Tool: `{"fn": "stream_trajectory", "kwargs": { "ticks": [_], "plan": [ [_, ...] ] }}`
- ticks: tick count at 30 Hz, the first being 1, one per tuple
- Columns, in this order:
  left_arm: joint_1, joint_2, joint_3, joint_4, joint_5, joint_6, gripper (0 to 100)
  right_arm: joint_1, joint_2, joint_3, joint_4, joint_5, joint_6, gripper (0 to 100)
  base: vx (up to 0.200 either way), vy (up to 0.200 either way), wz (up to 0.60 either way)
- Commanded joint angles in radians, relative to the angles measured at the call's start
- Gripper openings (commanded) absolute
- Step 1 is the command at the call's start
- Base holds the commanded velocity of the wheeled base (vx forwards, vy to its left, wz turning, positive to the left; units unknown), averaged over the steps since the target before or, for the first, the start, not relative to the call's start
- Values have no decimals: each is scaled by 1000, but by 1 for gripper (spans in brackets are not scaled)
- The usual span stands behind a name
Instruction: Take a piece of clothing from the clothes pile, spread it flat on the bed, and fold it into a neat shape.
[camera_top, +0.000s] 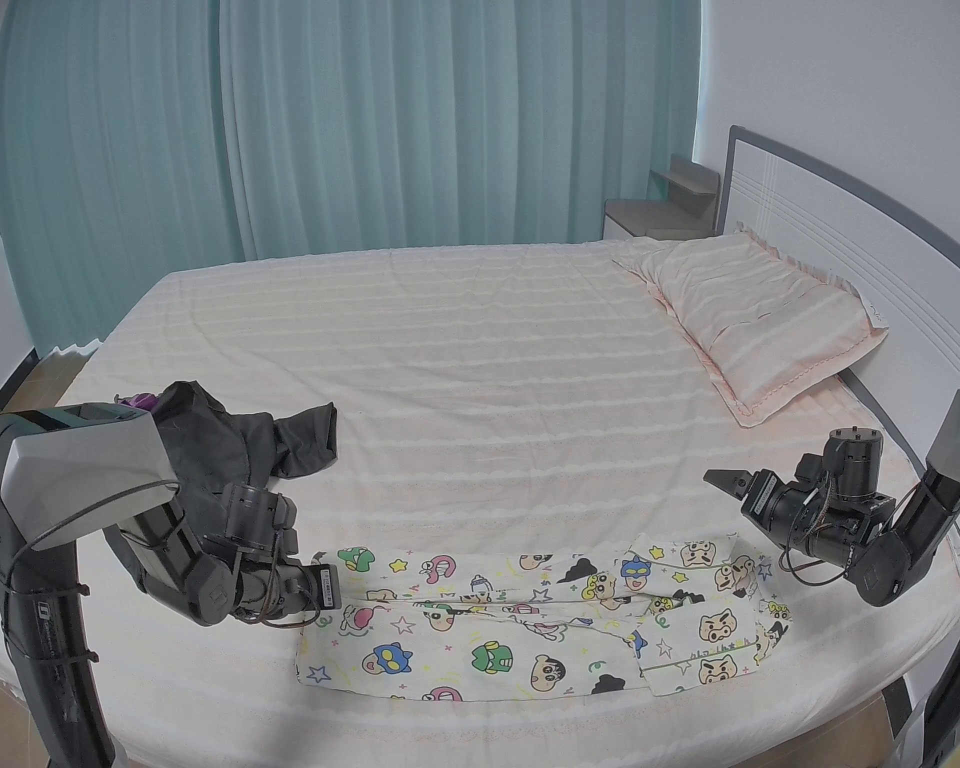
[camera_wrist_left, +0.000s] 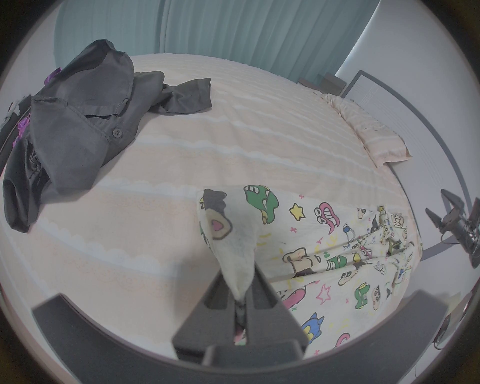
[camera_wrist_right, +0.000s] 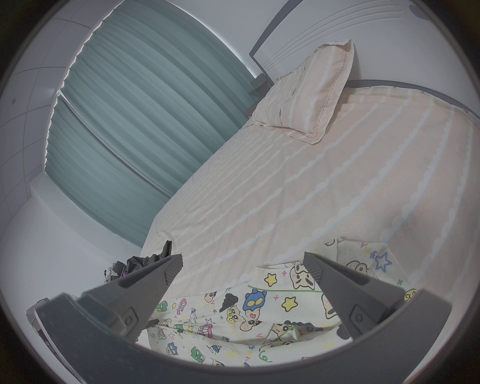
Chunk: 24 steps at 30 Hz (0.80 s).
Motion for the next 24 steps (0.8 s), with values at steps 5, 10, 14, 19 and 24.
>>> {"fn": "stream_trajectory", "kwargs": {
  "ticks": [5, 10, 14, 19, 24],
  "plan": [
    [167, -134, 59, 6, -73, 1, 0, 1, 0, 0, 0, 1, 0, 100, 0, 0, 0],
    [316, -232, 94, 37, -131, 6, 0, 1, 0, 0, 0, 1, 0, 100, 0, 0, 0],
    [440, -317, 80, 136, -188, 15, 0, 1, 1, -2, 0, 2, 0, 100, 0, 0, 0],
    [556, -396, 7, 265, -222, 38, 0, 1, -2, -2, 0, 2, 0, 100, 0, 0, 0],
    [573, -445, -61, 371, -220, 38, 0, 1, -7, 0, 0, 1, 0, 100, 0, 0, 0]
  ]
}}
